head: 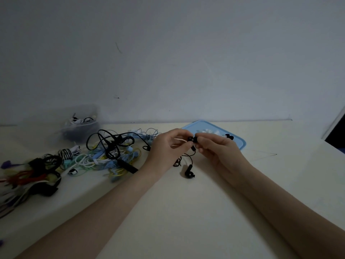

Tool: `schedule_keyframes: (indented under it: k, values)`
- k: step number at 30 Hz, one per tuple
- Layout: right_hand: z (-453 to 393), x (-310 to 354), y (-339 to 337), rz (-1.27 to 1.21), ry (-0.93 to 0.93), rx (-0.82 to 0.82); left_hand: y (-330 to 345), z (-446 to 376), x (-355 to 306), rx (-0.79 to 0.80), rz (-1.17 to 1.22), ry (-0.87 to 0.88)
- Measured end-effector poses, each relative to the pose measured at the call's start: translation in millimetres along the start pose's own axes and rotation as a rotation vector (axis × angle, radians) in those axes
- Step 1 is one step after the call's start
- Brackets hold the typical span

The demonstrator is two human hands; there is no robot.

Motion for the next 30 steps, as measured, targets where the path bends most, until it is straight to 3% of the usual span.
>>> schedule_keyframes:
  k: [18, 25, 30]
  values:
    - [4.5, -11.7, 5.7, -0.266, 0.246, 0.035, -0.1, 2.7, -14.5, 0.006, -0.086, 0.109]
    - [4.3, -13.5, 10.9, -0.342, 0.276, 0.050, 0.4, 0.1, -7.5, 0.084, 0.159, -0.001]
    - [0.2, -9.5, 9.5, -0.317, 0.241, 0.024, -2.0, -1.5, -6.0, 0.067, 0.177, -0.002]
Point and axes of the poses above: each hand's wrist, its own z-axis away from the middle knuckle, its own y-axis out of the palm, x = y × z, the point moved 9 cm from there along -z, towards the middle knuckle, and after that the axes turned 10 degrees about x, right-handed, at the moved point
